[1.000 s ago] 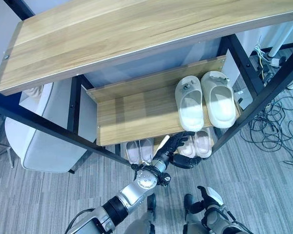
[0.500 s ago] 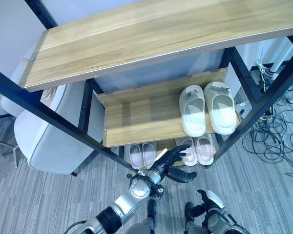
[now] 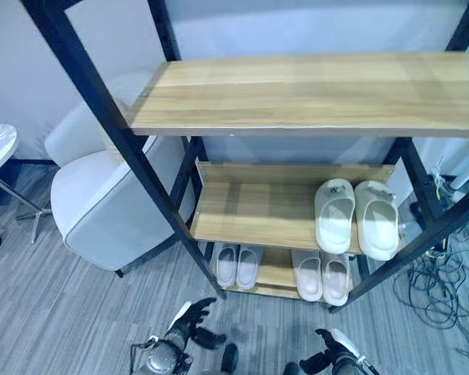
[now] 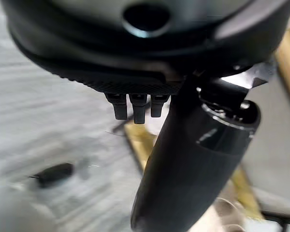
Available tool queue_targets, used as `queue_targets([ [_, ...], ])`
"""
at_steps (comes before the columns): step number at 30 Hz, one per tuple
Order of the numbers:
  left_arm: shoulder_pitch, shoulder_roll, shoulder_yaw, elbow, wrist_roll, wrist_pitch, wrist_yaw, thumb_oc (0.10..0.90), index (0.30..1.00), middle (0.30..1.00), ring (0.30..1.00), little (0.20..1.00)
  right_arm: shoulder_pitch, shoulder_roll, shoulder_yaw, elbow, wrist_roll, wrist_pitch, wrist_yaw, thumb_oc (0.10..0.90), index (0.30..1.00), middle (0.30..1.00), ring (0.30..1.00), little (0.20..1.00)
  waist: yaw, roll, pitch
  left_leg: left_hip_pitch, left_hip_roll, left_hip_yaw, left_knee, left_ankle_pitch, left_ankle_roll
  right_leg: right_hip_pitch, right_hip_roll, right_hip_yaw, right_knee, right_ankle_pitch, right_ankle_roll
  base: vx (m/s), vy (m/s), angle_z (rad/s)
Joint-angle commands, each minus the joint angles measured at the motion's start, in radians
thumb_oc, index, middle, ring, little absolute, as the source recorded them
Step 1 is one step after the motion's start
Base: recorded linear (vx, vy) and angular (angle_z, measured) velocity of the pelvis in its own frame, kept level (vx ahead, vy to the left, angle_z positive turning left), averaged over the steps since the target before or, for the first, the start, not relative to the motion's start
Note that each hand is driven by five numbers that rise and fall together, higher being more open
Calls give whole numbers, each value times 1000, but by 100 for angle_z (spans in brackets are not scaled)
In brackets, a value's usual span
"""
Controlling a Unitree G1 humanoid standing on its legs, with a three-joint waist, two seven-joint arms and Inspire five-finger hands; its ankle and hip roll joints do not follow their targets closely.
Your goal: Arrange the slippers neatly on the shoe rack.
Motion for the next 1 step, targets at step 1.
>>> queue_targets([
  [1,-45,-20,30,37,60,-63,50,800,900,900,900,900,2,-7,-5,-7,-4,-37,-10,800,900,900,900,900,24,-36,-68,0,-23,50,2,-88,-3,-6,-49,-43,23,-93,32,26,19,23],
])
